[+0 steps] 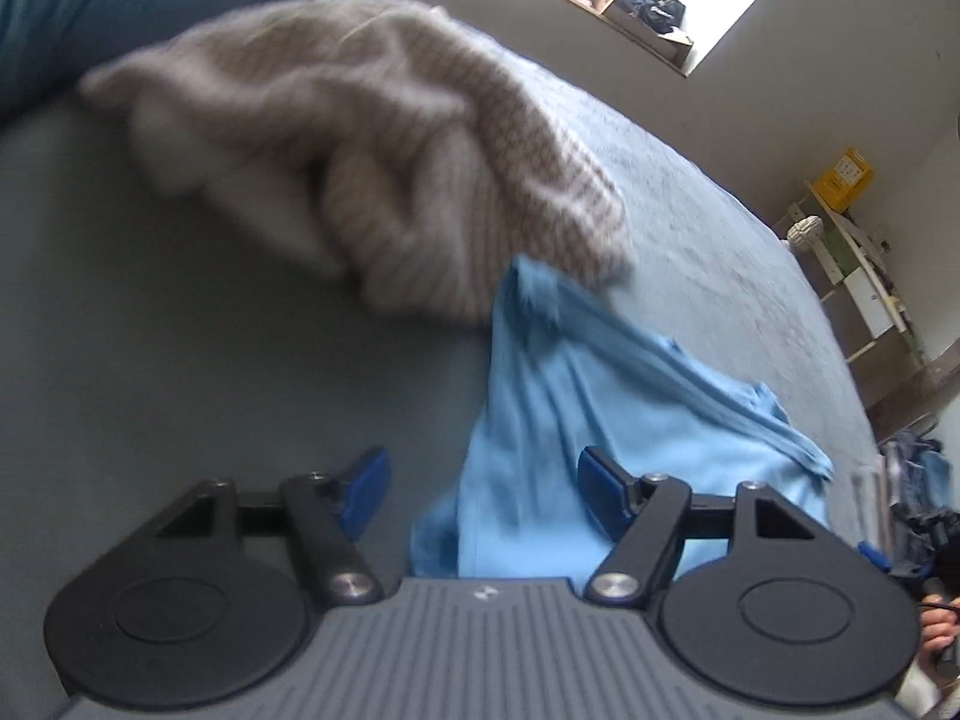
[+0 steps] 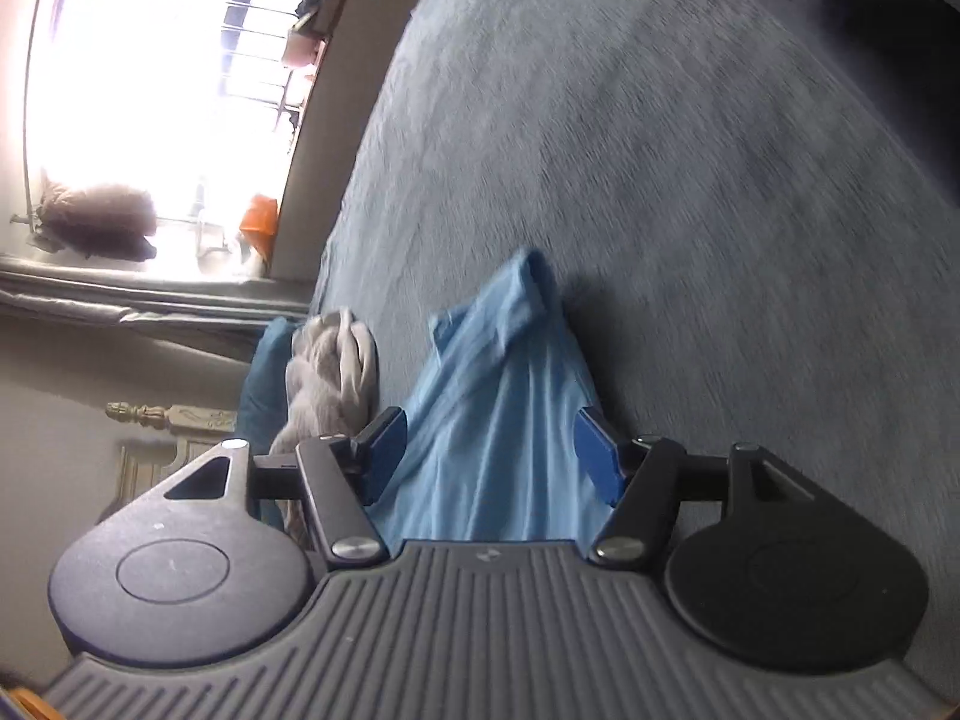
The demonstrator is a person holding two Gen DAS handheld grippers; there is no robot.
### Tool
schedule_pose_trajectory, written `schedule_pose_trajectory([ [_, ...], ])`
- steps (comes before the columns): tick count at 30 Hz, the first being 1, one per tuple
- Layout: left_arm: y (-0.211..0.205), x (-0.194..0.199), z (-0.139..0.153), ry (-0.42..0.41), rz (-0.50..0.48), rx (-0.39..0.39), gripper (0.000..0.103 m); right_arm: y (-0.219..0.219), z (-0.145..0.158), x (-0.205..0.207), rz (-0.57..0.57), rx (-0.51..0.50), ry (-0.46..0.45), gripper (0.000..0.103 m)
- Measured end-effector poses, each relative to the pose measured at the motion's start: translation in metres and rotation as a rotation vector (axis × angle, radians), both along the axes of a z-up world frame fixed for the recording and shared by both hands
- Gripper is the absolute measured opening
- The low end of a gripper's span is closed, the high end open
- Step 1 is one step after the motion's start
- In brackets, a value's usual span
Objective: Fold clothes
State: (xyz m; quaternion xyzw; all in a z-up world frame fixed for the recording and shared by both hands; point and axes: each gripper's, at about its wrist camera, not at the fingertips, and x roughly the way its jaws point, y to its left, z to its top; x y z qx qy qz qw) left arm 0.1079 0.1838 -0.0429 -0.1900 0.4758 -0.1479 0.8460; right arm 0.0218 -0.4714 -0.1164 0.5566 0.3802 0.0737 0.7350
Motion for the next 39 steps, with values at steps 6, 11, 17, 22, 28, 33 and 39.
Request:
schedule_pose_trajectory([
  [6,0.014,-0.036,-0.038,0.122,0.01,-0.117,0.07,0.009,-0.015,-0.062,0.016,-0.015,0.146,0.061],
  [11,0.013,-0.036,-0.071,0.178,0.044,-0.228,0.069,0.01,-0.05,-0.092,-0.022,0.055,0.242,0.061],
  [17,0.011,-0.029,-0.09,0.171,0.054,-0.34,0.066,0.019,-0.054,-0.085,0.003,0.086,0.225,0.063],
  [22,0.009,-0.021,-0.098,0.169,0.034,-0.376,0.047,0.022,-0.062,-0.064,0.036,0.143,0.168,0.063],
  [28,-0.001,-0.015,-0.103,0.173,0.052,-0.359,0.019,0.034,-0.062,-0.03,0.125,0.127,0.112,0.06],
  [33,-0.005,-0.017,-0.098,0.139,0.093,-0.321,0.007,0.044,-0.057,-0.018,0.149,0.004,0.104,0.021],
  [39,0.005,-0.039,-0.067,0.06,0.105,-0.251,0.003,0.052,-0.032,-0.034,0.165,-0.154,0.065,0.003],
])
